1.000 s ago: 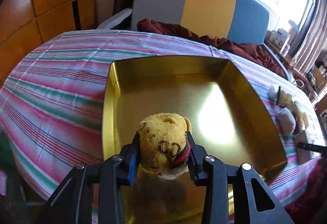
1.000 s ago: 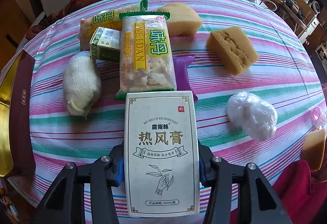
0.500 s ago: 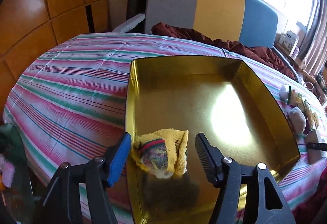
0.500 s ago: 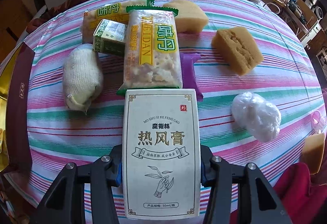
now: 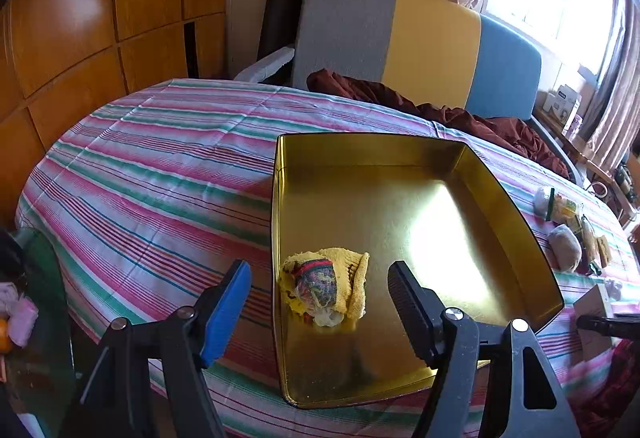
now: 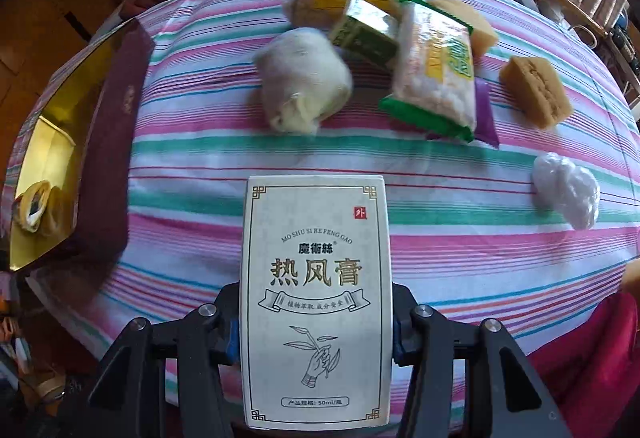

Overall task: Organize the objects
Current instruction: 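Carry the white medicine box with the right gripper into the gold tray and release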

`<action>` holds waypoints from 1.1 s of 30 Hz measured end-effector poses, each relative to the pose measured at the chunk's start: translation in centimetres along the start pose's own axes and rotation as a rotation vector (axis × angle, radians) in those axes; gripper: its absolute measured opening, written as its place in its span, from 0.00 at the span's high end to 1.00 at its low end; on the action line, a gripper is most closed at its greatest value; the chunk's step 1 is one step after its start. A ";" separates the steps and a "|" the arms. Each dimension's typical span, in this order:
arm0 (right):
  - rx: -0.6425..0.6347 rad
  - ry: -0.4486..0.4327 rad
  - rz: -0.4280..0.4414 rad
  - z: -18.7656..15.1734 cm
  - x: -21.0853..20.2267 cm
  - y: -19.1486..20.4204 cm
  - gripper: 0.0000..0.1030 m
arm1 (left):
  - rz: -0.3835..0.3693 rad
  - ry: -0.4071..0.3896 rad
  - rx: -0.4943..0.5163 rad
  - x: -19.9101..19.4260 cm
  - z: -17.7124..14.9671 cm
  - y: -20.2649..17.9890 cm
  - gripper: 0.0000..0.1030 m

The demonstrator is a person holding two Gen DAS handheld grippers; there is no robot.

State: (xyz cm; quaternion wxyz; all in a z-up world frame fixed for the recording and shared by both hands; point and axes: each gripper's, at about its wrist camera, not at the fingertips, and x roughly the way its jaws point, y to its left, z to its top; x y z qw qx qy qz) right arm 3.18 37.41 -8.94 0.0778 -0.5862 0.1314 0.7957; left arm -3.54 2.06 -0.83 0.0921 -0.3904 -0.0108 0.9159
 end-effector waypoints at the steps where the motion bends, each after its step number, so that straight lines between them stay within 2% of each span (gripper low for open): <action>1: -0.012 -0.006 0.013 -0.2 -0.8 1.3 0.50 | 0.001 -0.003 0.001 -0.2 0.0 0.1 0.30; 4: -0.053 -0.038 0.058 0.1 -2.9 3.7 0.50 | -0.002 -0.006 -0.013 -0.5 -0.3 0.5 0.29; 7: -0.118 -0.085 0.085 -0.3 -6.5 4.4 0.50 | 0.000 -0.007 -0.028 -0.7 -0.5 1.1 0.29; 10: -0.187 -0.126 0.121 1.6 -6.8 8.7 0.50 | 0.006 -0.007 -0.035 -0.9 -0.8 1.5 0.29; 14: -0.282 -0.146 0.163 2.4 -7.6 13.7 0.50 | 0.020 -0.017 -0.033 -1.3 -1.3 2.0 0.29; 17: -0.338 -0.142 0.195 4.0 -6.9 17.6 0.50 | 0.029 -0.021 -0.036 -1.6 -1.5 2.5 0.28; 22: -0.397 -0.102 0.226 6.9 -3.3 23.7 0.50 | 0.047 -0.030 -0.043 -2.0 -1.7 3.3 0.27; 27: -0.377 -0.068 0.213 9.5 0.0 28.5 0.50 | 0.061 -0.032 -0.049 -2.0 -1.8 4.0 0.27; 33: -0.320 -0.032 0.179 11.6 3.3 31.8 0.50 | 0.073 -0.024 -0.044 -1.6 -2.1 4.2 0.26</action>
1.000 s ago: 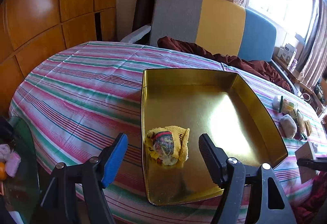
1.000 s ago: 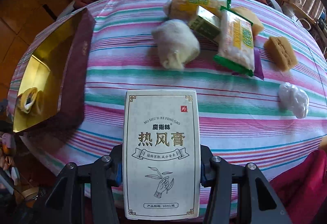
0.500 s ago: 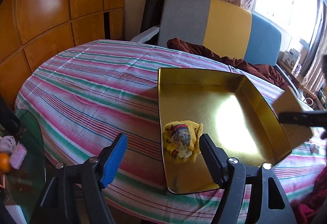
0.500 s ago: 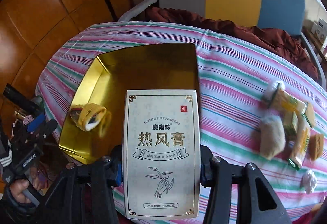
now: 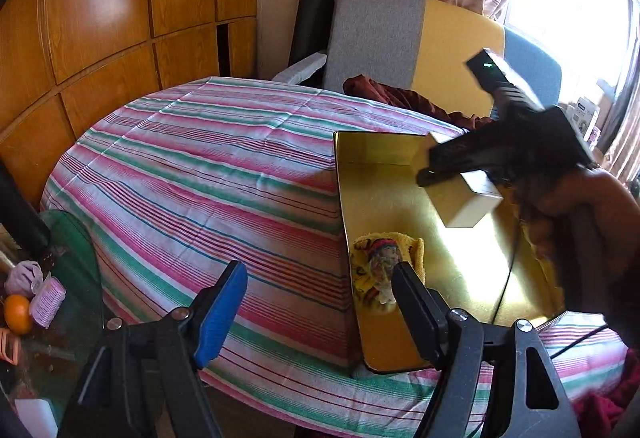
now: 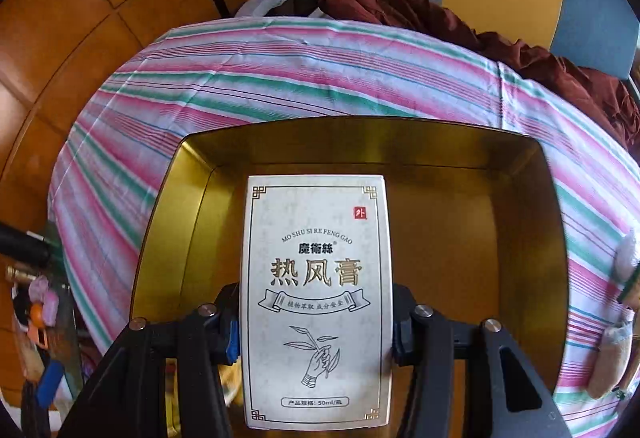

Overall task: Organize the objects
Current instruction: 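Carry the white medicine box with the right gripper into the gold tray and release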

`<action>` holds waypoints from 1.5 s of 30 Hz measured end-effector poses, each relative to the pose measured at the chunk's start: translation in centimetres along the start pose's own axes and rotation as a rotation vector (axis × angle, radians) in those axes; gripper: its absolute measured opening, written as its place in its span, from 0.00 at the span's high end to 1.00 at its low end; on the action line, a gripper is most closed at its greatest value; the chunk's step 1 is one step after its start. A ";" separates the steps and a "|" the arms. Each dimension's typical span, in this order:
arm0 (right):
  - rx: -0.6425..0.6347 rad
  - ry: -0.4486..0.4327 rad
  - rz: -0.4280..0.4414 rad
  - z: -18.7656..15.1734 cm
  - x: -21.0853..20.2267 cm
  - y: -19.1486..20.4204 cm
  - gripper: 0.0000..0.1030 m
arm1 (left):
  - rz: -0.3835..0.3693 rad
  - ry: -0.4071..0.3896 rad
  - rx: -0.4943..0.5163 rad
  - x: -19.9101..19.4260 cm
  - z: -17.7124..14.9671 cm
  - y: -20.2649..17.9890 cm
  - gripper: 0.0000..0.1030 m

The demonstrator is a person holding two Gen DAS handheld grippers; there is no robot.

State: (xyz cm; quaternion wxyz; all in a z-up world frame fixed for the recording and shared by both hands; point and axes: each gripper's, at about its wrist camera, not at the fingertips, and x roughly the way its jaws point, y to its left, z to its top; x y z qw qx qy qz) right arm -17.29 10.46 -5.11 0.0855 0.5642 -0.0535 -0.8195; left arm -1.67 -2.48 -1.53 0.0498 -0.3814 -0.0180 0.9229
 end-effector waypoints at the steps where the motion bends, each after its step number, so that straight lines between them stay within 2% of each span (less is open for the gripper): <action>1: 0.007 0.008 0.000 0.3 0.6 0.2 0.50 | 0.000 0.004 -0.001 0.1 -0.1 0.0 0.26; 5: 0.038 0.029 -0.002 0.9 2.2 1.1 0.50 | 0.002 0.015 -0.008 0.5 -0.3 0.3 0.26; 11: 0.071 0.071 0.108 0.7 3.2 2.4 0.48 | 0.012 0.014 -0.012 0.6 -0.3 0.5 0.26; 15: 0.077 0.058 0.144 0.1 2.1 2.4 0.47 | 0.014 0.004 -0.007 0.3 -0.2 0.4 0.25; 22: 0.074 -0.024 0.162 -1.3 -1.9 1.0 0.46 | 0.011 -0.024 0.013 -0.8 0.0 -0.4 0.23; 34: 0.096 -0.154 0.116 -7.2 -9.5 -6.1 0.45 | -0.007 -0.056 0.092 -2.5 0.3 -3.5 0.22; 37: 0.110 -0.193 0.078 -8.7 -11.3 -8.4 0.42 | -0.009 -0.070 0.121 -3.0 0.4 -4.6 0.22; 45: 0.219 -0.257 -0.020 -12.6 -15.0 -15.8 0.42 | -0.030 -0.091 0.203 -4.0 0.6 -7.9 0.21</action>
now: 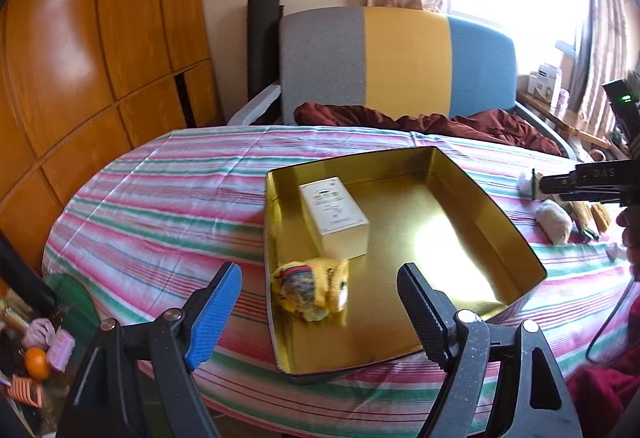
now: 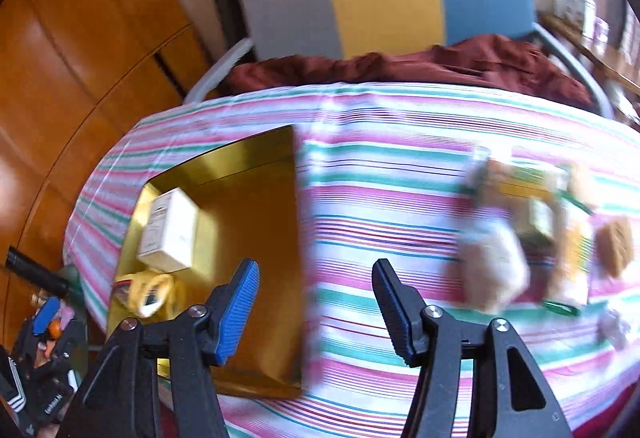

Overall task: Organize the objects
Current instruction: 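Carry the white medicine box with the right gripper into the gold tray and release, then grasp the white-and-beige sock with the left gripper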

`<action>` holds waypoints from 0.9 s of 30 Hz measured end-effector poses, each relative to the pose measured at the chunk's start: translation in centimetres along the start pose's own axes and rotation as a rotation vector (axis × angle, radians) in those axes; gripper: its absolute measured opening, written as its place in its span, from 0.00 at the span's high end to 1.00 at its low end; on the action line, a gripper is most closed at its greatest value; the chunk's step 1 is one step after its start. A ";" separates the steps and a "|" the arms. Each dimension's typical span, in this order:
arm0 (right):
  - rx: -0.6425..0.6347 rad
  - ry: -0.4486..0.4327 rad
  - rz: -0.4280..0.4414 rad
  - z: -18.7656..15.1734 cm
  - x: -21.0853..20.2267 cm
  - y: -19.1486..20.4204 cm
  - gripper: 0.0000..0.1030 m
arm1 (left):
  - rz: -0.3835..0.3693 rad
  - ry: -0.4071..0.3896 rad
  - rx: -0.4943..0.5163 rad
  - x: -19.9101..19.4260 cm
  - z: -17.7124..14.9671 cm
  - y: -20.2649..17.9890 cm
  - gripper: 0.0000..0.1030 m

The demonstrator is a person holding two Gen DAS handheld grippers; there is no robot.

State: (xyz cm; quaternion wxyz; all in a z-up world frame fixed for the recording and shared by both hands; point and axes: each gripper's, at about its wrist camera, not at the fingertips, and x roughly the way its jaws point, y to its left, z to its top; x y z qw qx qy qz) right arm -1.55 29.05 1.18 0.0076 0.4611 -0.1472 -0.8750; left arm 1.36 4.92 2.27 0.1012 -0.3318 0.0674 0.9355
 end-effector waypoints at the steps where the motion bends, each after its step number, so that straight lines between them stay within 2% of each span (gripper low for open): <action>1: 0.013 -0.009 -0.015 -0.1 -0.4 -1.0 0.42 | -0.005 -0.002 0.013 0.0 0.1 -0.5 0.21; 10: 0.183 -0.110 -0.158 -0.3 -4.7 -11.1 0.42 | -0.105 0.017 0.099 0.5 1.5 -4.9 0.21; 17: 0.414 -0.219 -0.309 -2.5 -6.9 -20.6 0.40 | -0.176 0.019 0.198 1.2 2.9 -10.1 0.21; 19: 0.527 -0.211 -0.299 -3.7 -6.7 -23.0 0.40 | -0.210 0.022 0.226 1.4 3.3 -11.9 0.21; 21: 0.640 -0.226 -0.244 -4.4 -7.1 -24.8 0.40 | -0.253 0.047 0.237 2.0 3.7 -13.9 0.21; 23: 0.670 -0.243 -0.241 -4.6 -7.5 -25.6 0.40 | -0.305 0.076 0.241 2.8 4.2 -15.9 0.21; 27: 0.686 -0.211 -0.192 -4.6 -7.0 -25.9 0.40 | -0.387 0.131 0.262 4.4 5.0 -20.3 0.22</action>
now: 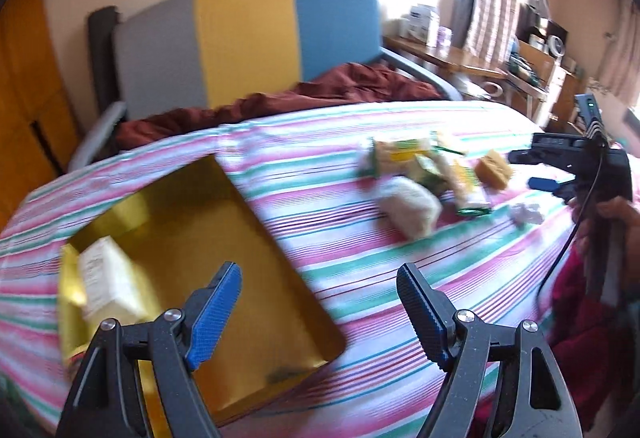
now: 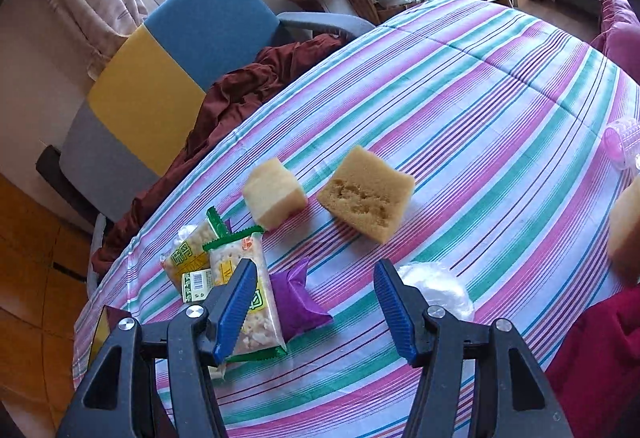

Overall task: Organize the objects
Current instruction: 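Grasp the white-and-beige sock with the left gripper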

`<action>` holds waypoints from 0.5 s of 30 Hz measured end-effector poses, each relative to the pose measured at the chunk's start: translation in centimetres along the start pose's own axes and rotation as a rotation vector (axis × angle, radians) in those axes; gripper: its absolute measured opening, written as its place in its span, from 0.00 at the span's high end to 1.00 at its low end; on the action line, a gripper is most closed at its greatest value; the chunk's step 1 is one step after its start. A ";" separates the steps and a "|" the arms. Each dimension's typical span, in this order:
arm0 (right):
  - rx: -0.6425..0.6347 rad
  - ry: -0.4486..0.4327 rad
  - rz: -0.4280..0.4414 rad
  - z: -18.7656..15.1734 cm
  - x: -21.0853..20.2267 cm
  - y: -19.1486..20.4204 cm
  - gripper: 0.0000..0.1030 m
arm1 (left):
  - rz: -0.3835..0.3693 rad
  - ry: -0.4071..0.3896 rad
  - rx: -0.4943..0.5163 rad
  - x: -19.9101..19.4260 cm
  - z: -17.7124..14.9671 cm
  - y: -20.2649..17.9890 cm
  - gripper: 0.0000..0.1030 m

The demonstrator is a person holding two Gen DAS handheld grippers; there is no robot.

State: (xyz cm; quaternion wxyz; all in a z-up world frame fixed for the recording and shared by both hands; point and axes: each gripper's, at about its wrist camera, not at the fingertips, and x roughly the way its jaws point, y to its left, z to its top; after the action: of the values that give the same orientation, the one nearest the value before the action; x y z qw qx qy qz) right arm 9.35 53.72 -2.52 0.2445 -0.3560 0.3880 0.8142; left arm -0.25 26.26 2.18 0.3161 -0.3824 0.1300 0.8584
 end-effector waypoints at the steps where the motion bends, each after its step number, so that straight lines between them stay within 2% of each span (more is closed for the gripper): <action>1: -0.007 0.006 0.003 0.0 0.1 0.1 0.40 | -0.021 0.015 -0.001 0.8 0.5 -0.7 0.23; 7: -0.025 0.029 0.034 0.0 0.2 0.1 0.40 | -0.109 0.108 -0.026 6.0 3.2 -4.1 0.25; 11: -0.033 0.047 0.047 -0.1 0.5 0.3 0.39 | -0.121 0.174 -0.062 9.9 4.4 -5.1 0.26; 15: -0.057 0.067 0.050 -0.2 1.1 0.9 0.39 | -0.134 0.215 -0.140 13.3 5.5 -5.0 0.23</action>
State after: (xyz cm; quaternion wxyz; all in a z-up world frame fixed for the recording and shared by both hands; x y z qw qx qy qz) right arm 8.11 53.13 -3.06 0.2009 -0.3801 0.3812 0.8184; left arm -6.92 38.55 -3.89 0.3293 -0.5013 0.0771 0.7965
